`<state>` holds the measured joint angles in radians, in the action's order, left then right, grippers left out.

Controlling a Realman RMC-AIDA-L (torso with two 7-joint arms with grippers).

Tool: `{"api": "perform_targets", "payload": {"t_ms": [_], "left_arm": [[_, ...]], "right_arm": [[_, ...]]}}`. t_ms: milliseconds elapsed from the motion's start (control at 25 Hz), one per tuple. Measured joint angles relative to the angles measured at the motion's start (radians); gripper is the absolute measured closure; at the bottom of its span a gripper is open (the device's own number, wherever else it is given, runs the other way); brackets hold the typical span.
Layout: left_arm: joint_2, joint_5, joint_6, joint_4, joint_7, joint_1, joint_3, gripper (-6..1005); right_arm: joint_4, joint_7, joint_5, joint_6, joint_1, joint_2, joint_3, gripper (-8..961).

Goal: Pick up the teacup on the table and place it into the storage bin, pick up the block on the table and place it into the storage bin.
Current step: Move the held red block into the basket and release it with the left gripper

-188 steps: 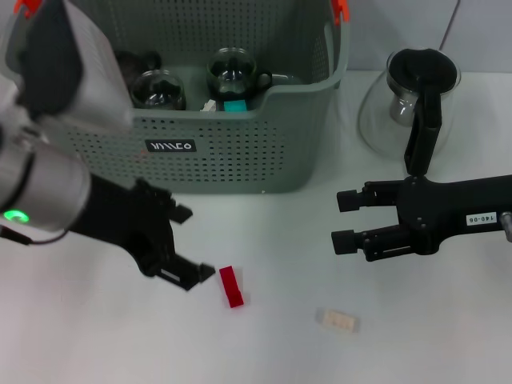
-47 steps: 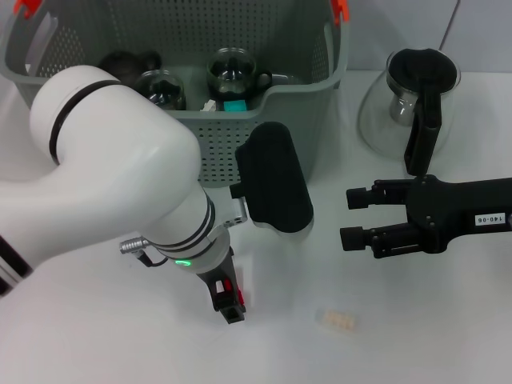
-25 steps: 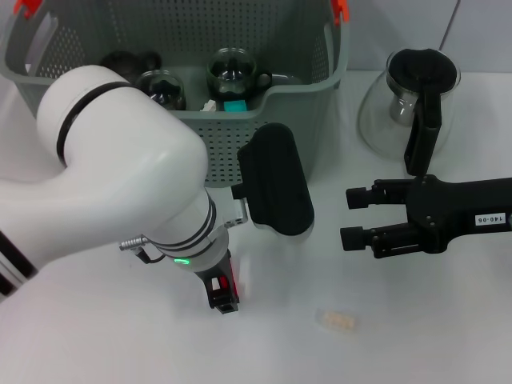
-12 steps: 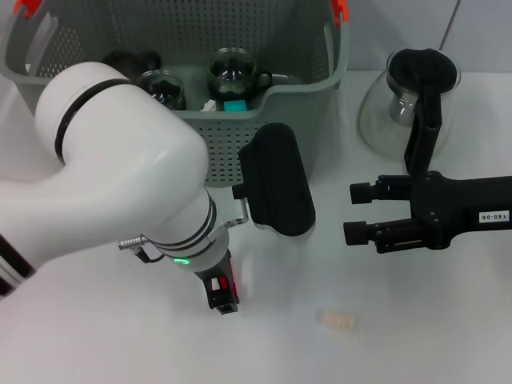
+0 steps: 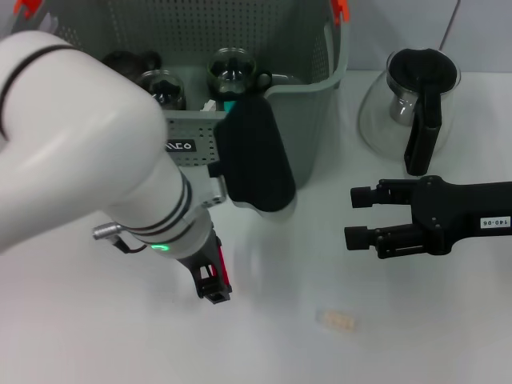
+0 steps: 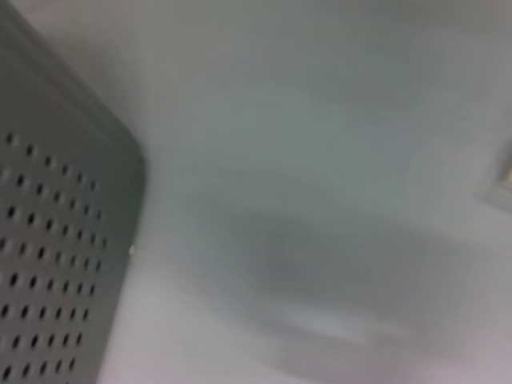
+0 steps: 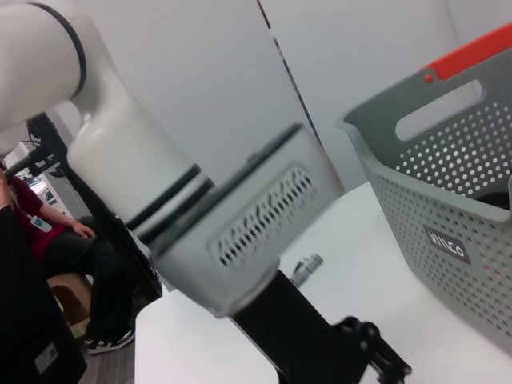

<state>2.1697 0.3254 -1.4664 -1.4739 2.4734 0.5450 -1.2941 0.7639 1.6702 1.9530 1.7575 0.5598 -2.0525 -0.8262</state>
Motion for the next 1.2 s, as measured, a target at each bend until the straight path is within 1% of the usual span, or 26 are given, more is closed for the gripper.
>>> {"api": "perform_targets", "payload": {"t_ms": [200, 440, 600, 720, 880, 1040, 1200], "left_arm": [[0.0, 0.008, -0.076, -0.109, -0.024, -0.037, -0.074, 357], [0.004, 0.043, -0.163, -0.289, -0.051, -0.078, -0.198, 357], [0.003, 0.089, -0.217, -0.393, -0.064, -0.086, -0.296, 357], [0.002, 0.1, -0.227, -0.451, -0.067, -0.085, -0.353, 356], [-0.002, 0.166, -0.238, -0.482, -0.08, -0.056, -0.45, 356], [-0.004, 0.213, -0.234, -0.47, -0.095, -0.01, -0.544, 356], [-0.004, 0.221, -0.205, -0.444, -0.114, 0.043, -0.625, 356]], "right_arm": [[0.0, -0.004, -0.001, 0.002, -0.003, 0.0, -0.001, 56], [0.0, -0.008, 0.002, 0.006, -0.006, -0.003, -0.003, 57], [0.0, -0.014, 0.002, 0.015, -0.011, -0.003, -0.001, 57], [0.0, -0.015, 0.004, 0.02, -0.013, -0.003, -0.002, 57], [0.0, -0.015, 0.004, 0.028, -0.013, -0.003, -0.003, 57], [0.0, -0.015, 0.004, 0.031, -0.013, -0.003, -0.006, 56], [0.0, -0.015, 0.005, 0.031, -0.01, -0.003, -0.008, 56]]}}
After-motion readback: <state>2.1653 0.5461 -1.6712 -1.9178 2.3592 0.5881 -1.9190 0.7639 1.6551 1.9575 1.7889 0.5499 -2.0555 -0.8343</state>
